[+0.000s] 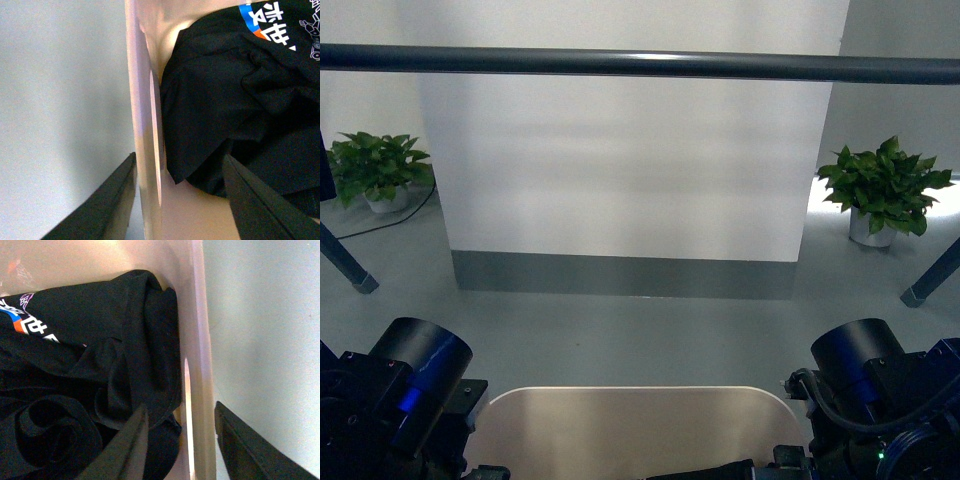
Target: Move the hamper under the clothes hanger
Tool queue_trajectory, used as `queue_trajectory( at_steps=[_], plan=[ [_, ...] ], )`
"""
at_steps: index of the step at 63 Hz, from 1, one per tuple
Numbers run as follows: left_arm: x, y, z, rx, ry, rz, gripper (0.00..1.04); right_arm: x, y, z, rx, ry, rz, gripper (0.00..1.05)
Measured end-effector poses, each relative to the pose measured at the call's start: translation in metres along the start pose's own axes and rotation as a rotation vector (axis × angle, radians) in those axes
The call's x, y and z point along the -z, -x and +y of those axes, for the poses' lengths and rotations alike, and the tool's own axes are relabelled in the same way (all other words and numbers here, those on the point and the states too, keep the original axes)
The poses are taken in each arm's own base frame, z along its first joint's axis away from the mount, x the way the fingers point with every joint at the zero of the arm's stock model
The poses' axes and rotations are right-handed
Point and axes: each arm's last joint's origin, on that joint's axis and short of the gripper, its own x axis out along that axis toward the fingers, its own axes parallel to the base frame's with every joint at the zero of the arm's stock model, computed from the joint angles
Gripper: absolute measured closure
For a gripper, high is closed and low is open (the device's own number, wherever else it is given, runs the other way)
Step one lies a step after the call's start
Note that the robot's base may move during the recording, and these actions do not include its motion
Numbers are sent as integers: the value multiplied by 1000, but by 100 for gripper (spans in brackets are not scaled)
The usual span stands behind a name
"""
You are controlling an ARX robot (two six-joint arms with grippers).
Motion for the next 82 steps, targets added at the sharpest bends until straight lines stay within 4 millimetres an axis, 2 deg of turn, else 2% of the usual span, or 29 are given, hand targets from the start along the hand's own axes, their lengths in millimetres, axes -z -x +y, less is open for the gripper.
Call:
queue_trajectory(
  at_steps=[11,15,18,24,40,54,72,82],
  plan=[
    [-6,7,0,-3,2,-27,26,-2,2,1,9,4,-11,38],
    [-12,15,0,-4,1,-57,12,-7,9,3,7,8,-34,24],
    [-16,20,0,-3,-1,-74,5,-11,14,4,4,13,-50,17],
    [-24,30,0,5,0,-103,7,-18,23,7,-1,22,-81,6],
    [-48,72,-1,65,6,-224,7,-38,55,16,-13,63,-171,8],
    [-65,115,0,123,5,-357,7,-57,95,23,14,112,-299,8],
    [-76,171,2,166,-25,-511,7,-76,161,27,87,164,-521,8],
    [-68,223,3,153,-105,-709,7,-75,217,30,218,210,-759,8]
  ],
)
